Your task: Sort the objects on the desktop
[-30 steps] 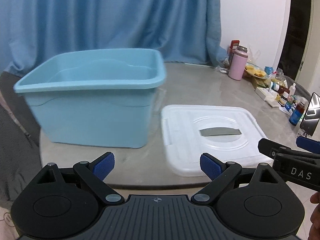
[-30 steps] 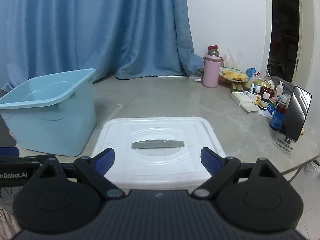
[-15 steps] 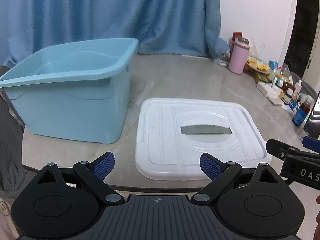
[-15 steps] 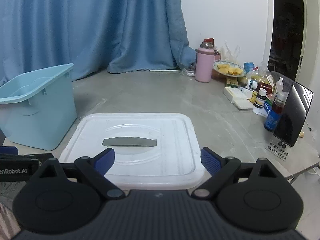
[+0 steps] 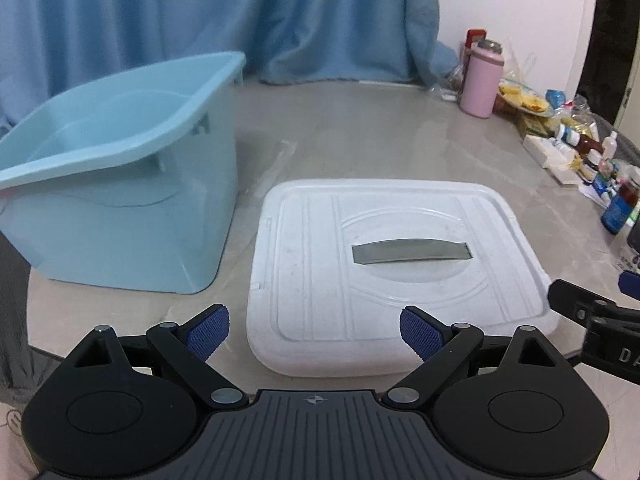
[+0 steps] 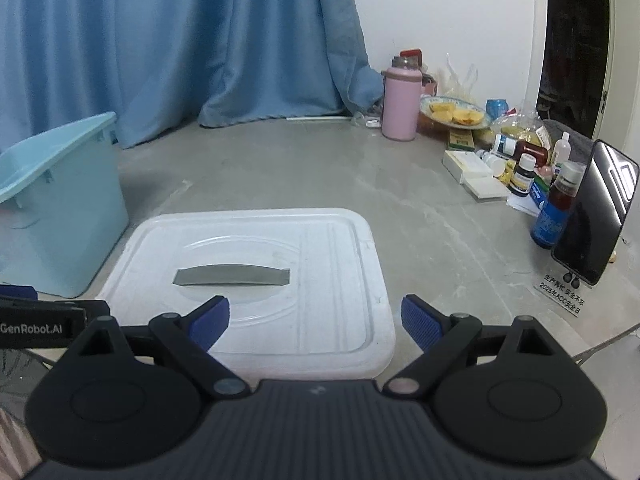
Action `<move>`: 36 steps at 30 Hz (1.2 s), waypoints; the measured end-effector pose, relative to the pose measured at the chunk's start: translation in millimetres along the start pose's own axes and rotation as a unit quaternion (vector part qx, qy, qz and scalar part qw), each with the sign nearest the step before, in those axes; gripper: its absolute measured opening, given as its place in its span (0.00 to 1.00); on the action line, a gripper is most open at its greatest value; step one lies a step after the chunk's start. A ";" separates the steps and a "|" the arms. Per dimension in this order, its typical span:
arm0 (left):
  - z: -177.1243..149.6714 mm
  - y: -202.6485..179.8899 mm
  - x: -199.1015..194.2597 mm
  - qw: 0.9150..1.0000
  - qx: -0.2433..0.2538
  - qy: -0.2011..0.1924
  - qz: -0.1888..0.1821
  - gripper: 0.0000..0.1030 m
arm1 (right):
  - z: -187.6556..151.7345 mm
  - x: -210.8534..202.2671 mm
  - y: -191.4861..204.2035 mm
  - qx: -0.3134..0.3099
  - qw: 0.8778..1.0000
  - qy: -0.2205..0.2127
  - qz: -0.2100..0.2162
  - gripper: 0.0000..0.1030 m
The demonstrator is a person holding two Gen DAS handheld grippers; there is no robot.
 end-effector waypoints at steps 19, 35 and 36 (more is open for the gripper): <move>41.9 -3.8 118.6 0.987 -0.061 0.144 0.040 0.92 | 35.8 120.7 -3.7 -0.002 0.989 0.140 0.036 0.90; 56.2 0.0 161.0 0.976 -0.085 0.202 0.015 1.00 | 48.6 165.3 10.5 -0.031 0.971 0.237 0.028 1.00; 55.1 -0.8 160.1 0.976 -0.085 0.200 0.016 1.00 | 48.9 164.2 13.5 -0.036 0.970 0.237 0.029 1.00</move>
Point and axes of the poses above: each gripper's, at about its wrist camera, not at the fingertips, and x roughly the way its jaws point, y to its left, z to its top, the point moved 1 cm from there along x, roughly the way its jaws point, and after that the axes turned 8 degrees about -x, right-handed, at the moved point
